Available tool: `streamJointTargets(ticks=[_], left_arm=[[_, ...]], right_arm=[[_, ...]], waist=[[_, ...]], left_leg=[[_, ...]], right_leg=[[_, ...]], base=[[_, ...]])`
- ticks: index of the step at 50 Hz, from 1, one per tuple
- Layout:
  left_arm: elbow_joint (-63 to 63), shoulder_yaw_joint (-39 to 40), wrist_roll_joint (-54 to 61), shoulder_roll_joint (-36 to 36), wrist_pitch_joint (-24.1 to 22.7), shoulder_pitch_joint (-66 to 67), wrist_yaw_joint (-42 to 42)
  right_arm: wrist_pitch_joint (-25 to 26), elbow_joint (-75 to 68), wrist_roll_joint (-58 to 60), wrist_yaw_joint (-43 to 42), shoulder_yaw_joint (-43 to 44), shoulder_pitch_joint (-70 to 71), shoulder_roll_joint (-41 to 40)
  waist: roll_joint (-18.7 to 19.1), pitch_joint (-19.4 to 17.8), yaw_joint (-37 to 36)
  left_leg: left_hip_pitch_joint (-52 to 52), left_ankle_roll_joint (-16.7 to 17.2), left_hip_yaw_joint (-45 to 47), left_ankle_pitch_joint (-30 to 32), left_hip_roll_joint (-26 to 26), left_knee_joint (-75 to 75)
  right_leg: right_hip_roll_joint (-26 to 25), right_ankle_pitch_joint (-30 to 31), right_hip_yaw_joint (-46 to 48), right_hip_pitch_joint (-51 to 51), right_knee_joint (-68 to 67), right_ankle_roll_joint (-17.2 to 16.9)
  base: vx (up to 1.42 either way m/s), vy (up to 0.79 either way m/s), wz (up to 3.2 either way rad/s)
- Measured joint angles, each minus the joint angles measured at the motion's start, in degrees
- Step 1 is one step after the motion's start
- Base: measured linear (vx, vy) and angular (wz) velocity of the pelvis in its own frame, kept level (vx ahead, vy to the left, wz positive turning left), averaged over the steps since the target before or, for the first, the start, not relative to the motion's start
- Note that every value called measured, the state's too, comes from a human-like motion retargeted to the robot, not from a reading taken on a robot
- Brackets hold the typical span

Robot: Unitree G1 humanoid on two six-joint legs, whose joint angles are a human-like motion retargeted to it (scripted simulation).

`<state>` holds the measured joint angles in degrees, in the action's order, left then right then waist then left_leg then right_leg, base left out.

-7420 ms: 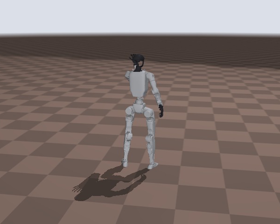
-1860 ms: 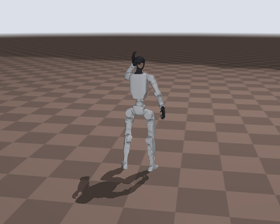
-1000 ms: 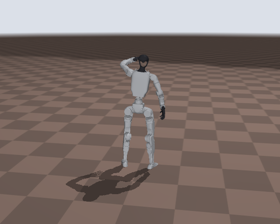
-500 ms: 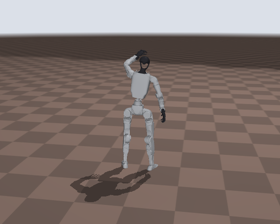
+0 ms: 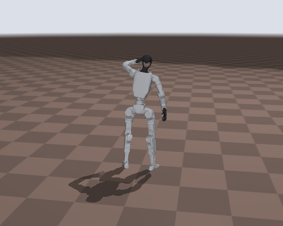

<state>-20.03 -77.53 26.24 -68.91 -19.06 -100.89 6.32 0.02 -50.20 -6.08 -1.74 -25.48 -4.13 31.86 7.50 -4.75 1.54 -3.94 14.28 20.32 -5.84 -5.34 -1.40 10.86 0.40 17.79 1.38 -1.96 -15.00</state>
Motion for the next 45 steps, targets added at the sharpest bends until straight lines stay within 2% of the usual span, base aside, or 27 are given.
streamJointTargets(ticks=[4, 5, 7, 9, 12, 15, 18, 20, 22, 25, 30, 32, 35, 37, 39, 42, 45], left_arm=[[-12.02, 0.25, -8.98, 6.89, 2.47, -5.81, 20.08], [-13.35, -0.11, -10.31, 7.74, 3.37, -6.52, 22.91], [-12.50, -1.56, -9.95, 7.80, 3.68, -6.63, 21.60], [-7.92, -2.67, -6.03, 5.54, 2.82, -5.11, 12.64], [3.80, -2.69, 4.09, -1.06, 3.60, 1.43, -7.56], [17.81, -2.69, 13.51, -9.05, 9.83, 11.45, -28.16], [28.17, -2.69, 17.06, -15.27, 19.58, 20.78, -48.86], [31.29, -2.69, 16.77, -17.75, 22.70, 24.07, -55.43], [30.63, -2.69, 15.42, -18.60, 20.57, 23.79, -52.06], [24.12, -2.69, 12.22, -16.58, 13.19, 17.88, -37.76], [3.91, -2.69, -0.38, -6.31, 3.89, 1.83, -15.86], [-4.01, -2.68, -8.82, -1.79, 2.01, -3.55, -3.12], [-11.42, -2.33, -17.62, 2.99, 2.75, -8.53, 14.12], [-11.82, -2.11, -18.23, 4.35, 2.97, -9.47, 18.10], [-8.56, -2.65, -15.21, 3.68, 1.67, -8.99, 14.14], [1.32, -2.69, -4.83, -0.40, 0.33, -4.37, -1.94], [14.11, -2.69, 10.30, -6.34, 5.09, 4.16, -22.08]], right_arm=[[-0.67, -1.04, -2.20, -3.55, 0.54, 0.27, -0.08], [-0.73, -1.18, -2.73, -4.41, 0.91, 0.12, -0.19], [-0.66, -1.36, -3.72, -5.13, 1.74, -0.01, -0.28], [-0.35, -1.36, -4.17, -4.63, 2.39, -0.01, 0.15], [0.74, -0.63, -2.94, -2.31, 2.81, 0.01, 2.39], [2.52, 0.96, 0.50, 1.14, 2.58, 0.63, 5.38], [4.10, 2.90, 4.05, 5.47, 2.52, 1.59, 7.11], [4.53, 3.98, 5.13, 6.73, 2.99, 1.90, 7.10], [4.24, 4.53, 4.91, 5.64, 3.55, 1.54, 6.24], [3.16, 4.33, 3.40, 2.83, 4.01, 1.05, 5.19], [0.83, 1.88, 1.49, 1.40, 2.71, 0.42, 3.80], [-0.06, 0.60, 0.78, 0.27, 2.23, 0.54, 2.86], [-0.77, -0.82, -0.16, -1.79, 1.91, 0.48, 1.48], [-0.82, -1.28, -0.59, -2.45, 2.05, 0.42, 0.92], [-0.66, -1.29, -0.72, -2.23, 2.25, 0.27, 0.86], [0.15, -0.66, -0.08, -0.64, 2.50, 0.10, 2.01], [1.90, 0.42, 1.54, 2.01, 2.16, 0.69, 3.62]], waist=[[-0.50, -0.08, 1.63], [-0.58, 0.01, 1.81], [-0.60, -0.07, 1.76], [-0.15, -0.34, 1.32], [1.74, -0.67, 0.26], [4.14, -1.23, -0.35], [5.60, -2.01, -0.13], [5.74, -2.47, 0.03], [5.31, -2.51, -0.09], [4.61, -2.77, 0.07], [3.25, -2.45, 1.55], [2.50, -2.41, 2.33], [1.51, -2.18, 3.06], [1.20, -2.14, 2.96], [1.27, -2.13, 2.42], [2.35, -2.14, 1.14], [3.68, -2.29, 0.31]], left_leg=[[0.53, -0.19, -1.89, 0.50, 0.58, -0.29], [0.66, -0.21, -2.14, 0.58, 0.67, -0.33], [0.67, -0.15, -2.27, 0.70, 0.73, -0.48], [0.44, -0.01, -1.88, 0.73, 0.64, -0.65], [0.05, 0.17, -0.37, 0.59, 0.22, -0.77], [-0.30, 0.23, 1.75, 0.37, -0.39, -0.72], [-0.47, 0.37, 3.81, 0.15, -1.04, -0.49], [-0.49, 0.43, 4.80, 0.07, -1.36, -0.35], [-0.37, 0.45, 5.32, 0.07, -1.53, -0.27], [-0.10, 0.44, 4.92, 0.26, -1.44, -0.38], [0.89, 0.65, 2.18, 0.81, -0.77, -0.83], [1.37, 0.66, 0.87, 1.15, -0.35, -1.12], [1.92, 0.67, -0.55, 1.57, 0.15, -1.51], [2.07, 0.68, -1.05, 1.76, 0.38, -1.74], [2.02, 0.68, -1.09, 1.86, 0.48, -1.93], [1.63, 0.68, -0.39, 1.71, 0.32, -1.98], [0.97, 0.67, 0.88, 1.22, -0.14, -1.68]], right_leg=[[0.64, -0.16, 1.74, 0.57, 0.15, 0.00], [0.74, -0.15, 1.96, 0.60, 0.20, 0.00], [0.80, -0.13, 2.11, 0.62, 0.19, 0.00], [0.68, -0.07, 1.81, 0.53, 0.13, 0.00], [0.17, 0.17, 0.47, -0.10, -0.02, 0.00], [-0.58, 0.53, -1.48, -1.20, -0.34, 0.00], [-1.41, 0.92, -3.38, -2.38, -0.68, 0.00], [-1.84, 1.12, -4.30, -3.01, -0.86, 0.00], [-2.10, 1.30, -4.78, -3.42, -0.80, 0.00], [-2.01, 1.25, -4.41, -3.49, -0.74, 0.00], [-1.17, 0.98, -1.87, -2.67, -0.11, 0.00], [-0.72, 0.90, -0.64, -2.33, 0.13, 0.00], [-0.21, 0.84, 0.74, -2.00, 0.43, 0.00], [0.00, 0.82, 1.26, -1.88, 0.52, 0.00], [0.05, 0.86, 1.38, -1.82, 0.56, 0.00], [-0.18, 0.92, 0.83, -1.87, 0.52, 0.00], [-0.60, 0.88, -0.32, -1.96, 0.29, 0.00]], base=[[0.00, 0.03, 0.39], [0.00, 0.02, 0.20], [0.00, 0.00, 0.00], [0.00, -0.01, -0.09], [-0.01, -0.02, -0.40], [-0.02, -0.04, -0.58], [-0.02, -0.05, -0.58], [-0.02, -0.04, -0.44], [-0.02, -0.03, -0.25], [-0.01, 0.00, 0.08], [-0.02, 0.04, 0.46], [-0.01, 0.05, 0.57], [0.00, 0.04, 0.43], [0.00, 0.02, 0.24], [0.00, 0.00, 0.00], [0.01, -0.01, -0.09], [0.03, -0.03, -0.35]])
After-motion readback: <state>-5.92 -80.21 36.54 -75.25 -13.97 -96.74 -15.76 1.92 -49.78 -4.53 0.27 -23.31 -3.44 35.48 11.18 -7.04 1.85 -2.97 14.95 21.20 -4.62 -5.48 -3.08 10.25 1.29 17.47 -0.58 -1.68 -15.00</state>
